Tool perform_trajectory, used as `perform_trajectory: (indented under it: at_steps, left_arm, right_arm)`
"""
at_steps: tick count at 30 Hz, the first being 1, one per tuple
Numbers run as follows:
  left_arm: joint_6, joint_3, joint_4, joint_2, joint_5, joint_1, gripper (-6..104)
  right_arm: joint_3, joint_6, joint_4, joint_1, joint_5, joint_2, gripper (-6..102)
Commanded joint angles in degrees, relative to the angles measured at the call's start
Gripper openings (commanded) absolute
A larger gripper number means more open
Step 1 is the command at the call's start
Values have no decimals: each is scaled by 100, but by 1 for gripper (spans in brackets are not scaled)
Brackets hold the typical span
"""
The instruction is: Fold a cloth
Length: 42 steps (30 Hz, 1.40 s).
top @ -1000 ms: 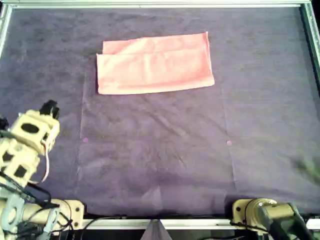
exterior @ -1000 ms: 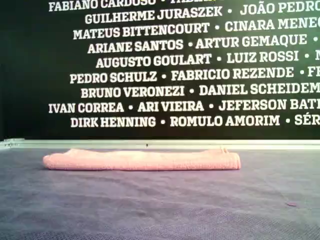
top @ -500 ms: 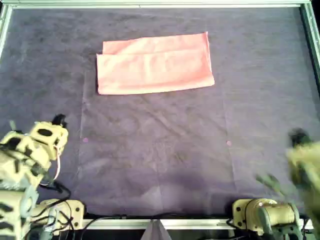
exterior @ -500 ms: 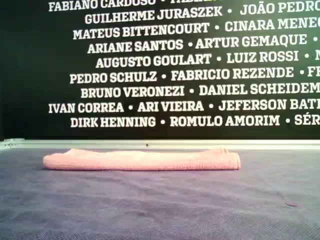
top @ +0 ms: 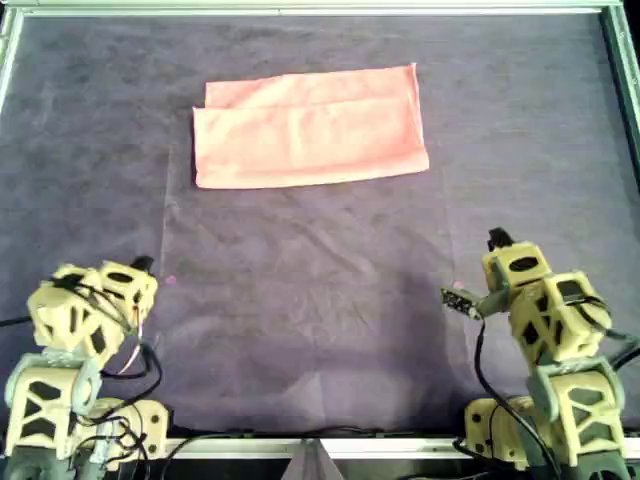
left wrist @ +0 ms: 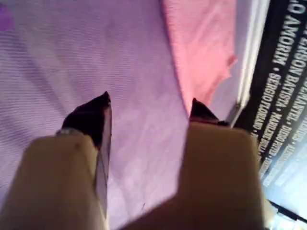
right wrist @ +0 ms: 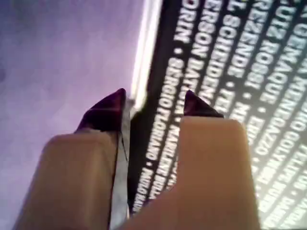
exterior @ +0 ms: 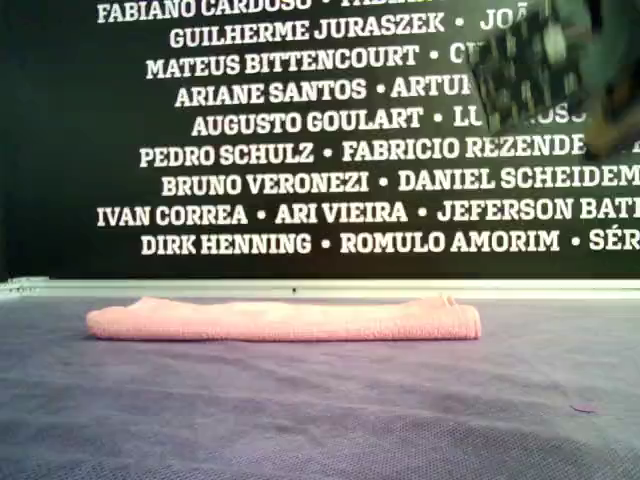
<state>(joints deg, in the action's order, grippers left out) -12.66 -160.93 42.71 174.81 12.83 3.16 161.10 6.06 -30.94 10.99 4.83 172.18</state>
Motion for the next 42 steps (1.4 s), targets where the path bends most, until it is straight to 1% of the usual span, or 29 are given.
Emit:
perform_trajectory:
  at_steps: [1, 2, 3, 4, 5, 7, 9, 11, 13, 16, 17, 18, 19, 21, 24, 25, 27, 28, 30, 33, 34, 37, 42]
  left_arm:
    - [-18, 44, -167, 97, 62, -141, 59]
    - [-18, 18, -167, 97, 62, -141, 59]
    - [-18, 9, -167, 97, -9, -141, 59]
    - [-26, 0, -167, 97, -9, -141, 59]
    - [-26, 0, -167, 97, -9, -141, 59]
    - [-26, 9, -229, 88, -9, -88, 59]
    - [-18, 9, -519, -9, -9, -88, 59]
    - [53, 9, -949, -26, -9, -88, 59]
    - [70, 9, -1380, -167, -9, -70, 59]
    - [79, 149, -1837, -967, -9, -53, 59]
    - [79, 158, -1925, -1362, -9, -53, 59]
    - [79, 176, -1995, -1775, 53, -53, 59]
    - [79, 255, -2074, -2232, 79, -53, 59]
    - [79, 589, -2232, -3155, 88, -44, 59]
    - [70, 1415, -2399, -4368, 88, -44, 59]
    - [18, 1731, -2408, -4720, 88, -44, 59]
    - [-18, 2347, -2408, -5353, 88, 0, 59]
    - [-18, 2646, -2408, -5625, 88, 70, 59]
    - [-18, 3164, -2408, -6161, 88, 264, 59]
    - [-18, 3902, -2408, -6987, 70, 580, 59]
    - [0, 4148, -2417, -7269, 9, 659, 59]
    - [53, 4904, -2417, -8112, 0, 721, 59]
    - [62, 5924, -2417, -9141, -9, 694, 59]
  right_arm:
    - [97, -79, 360, -9, -18, 70, 47]
    - [158, -26, 360, -9, -18, 70, 47]
    - [185, -9, 281, -26, -18, 70, 47]
    - [202, -9, 272, 35, -123, 70, 47]
    - [220, -79, 308, 123, -141, 53, 47]
    - [211, -105, 387, 369, -158, -9, 47]
    - [79, -105, 378, 492, -167, -35, 47]
    - [53, -105, 387, 457, -114, -53, 47]
    - [53, -105, 387, 413, -88, -97, 47]
    - [44, -97, 404, 404, -79, -483, 47]
    - [18, -97, 466, 404, -105, -765, 47]
    - [-35, -88, 589, 413, -167, -1037, 47]
    - [-114, -70, 782, 439, -167, -1345, 47]
    - [-316, -97, 1274, 466, -167, -2083, 47]
    - [-896, -105, 2127, 492, -167, -3428, 47]
    - [-1125, -105, 2355, 492, -167, -3920, 47]
    - [-1670, -105, 2725, 483, -167, -5054, 47]
    - [-1995, -70, 2786, 492, -167, -5625, 48]
    - [-2646, -105, 2865, 510, -167, -6706, 51]
    - [-3612, -105, 2865, 510, -167, -8033, 59]
    - [-3902, -105, 2856, 510, -167, -8376, 62]
    - [-4588, -105, 2900, 510, -167, -9000, 68]
    - [-5063, -105, 2953, 642, -167, -9475, 70]
